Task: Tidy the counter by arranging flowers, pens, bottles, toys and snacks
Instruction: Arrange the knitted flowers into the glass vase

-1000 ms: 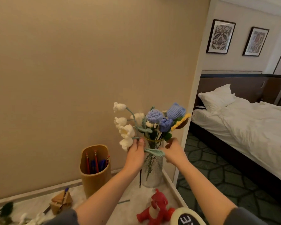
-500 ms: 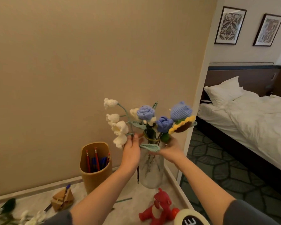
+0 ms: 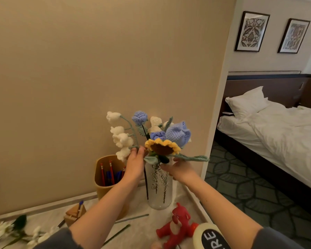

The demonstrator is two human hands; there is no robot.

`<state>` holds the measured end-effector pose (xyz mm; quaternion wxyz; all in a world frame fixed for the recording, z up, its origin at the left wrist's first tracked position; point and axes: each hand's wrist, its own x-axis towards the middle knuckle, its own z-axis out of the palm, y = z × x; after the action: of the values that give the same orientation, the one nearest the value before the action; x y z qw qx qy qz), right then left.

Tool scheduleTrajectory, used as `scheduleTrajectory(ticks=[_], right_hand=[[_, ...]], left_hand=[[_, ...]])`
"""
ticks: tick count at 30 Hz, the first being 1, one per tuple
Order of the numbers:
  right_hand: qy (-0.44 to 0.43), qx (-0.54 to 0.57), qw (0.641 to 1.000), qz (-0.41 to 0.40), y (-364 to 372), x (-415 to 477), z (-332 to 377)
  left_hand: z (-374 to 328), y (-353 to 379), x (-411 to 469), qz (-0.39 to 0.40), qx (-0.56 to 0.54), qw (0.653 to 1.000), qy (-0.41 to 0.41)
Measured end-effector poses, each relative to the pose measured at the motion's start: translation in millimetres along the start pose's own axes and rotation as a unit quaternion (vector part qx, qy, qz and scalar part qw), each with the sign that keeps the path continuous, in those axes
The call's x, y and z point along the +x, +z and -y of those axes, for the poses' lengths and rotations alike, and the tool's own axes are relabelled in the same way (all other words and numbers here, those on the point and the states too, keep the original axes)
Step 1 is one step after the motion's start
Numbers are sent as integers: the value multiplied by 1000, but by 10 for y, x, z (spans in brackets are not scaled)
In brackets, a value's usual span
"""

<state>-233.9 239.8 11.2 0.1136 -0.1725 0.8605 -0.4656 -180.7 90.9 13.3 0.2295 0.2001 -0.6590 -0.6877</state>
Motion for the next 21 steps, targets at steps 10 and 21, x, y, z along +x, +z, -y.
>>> scheduleTrajectory(ticks=[10,21], right_hand=[[-71,128,984,99,-99,-711,333],[-105,188,957,195,-509,-1090,565]], left_hand=[[-59,-140,-876,8,44,993,112],[-233,-68,-1169,-33,18,979,200]])
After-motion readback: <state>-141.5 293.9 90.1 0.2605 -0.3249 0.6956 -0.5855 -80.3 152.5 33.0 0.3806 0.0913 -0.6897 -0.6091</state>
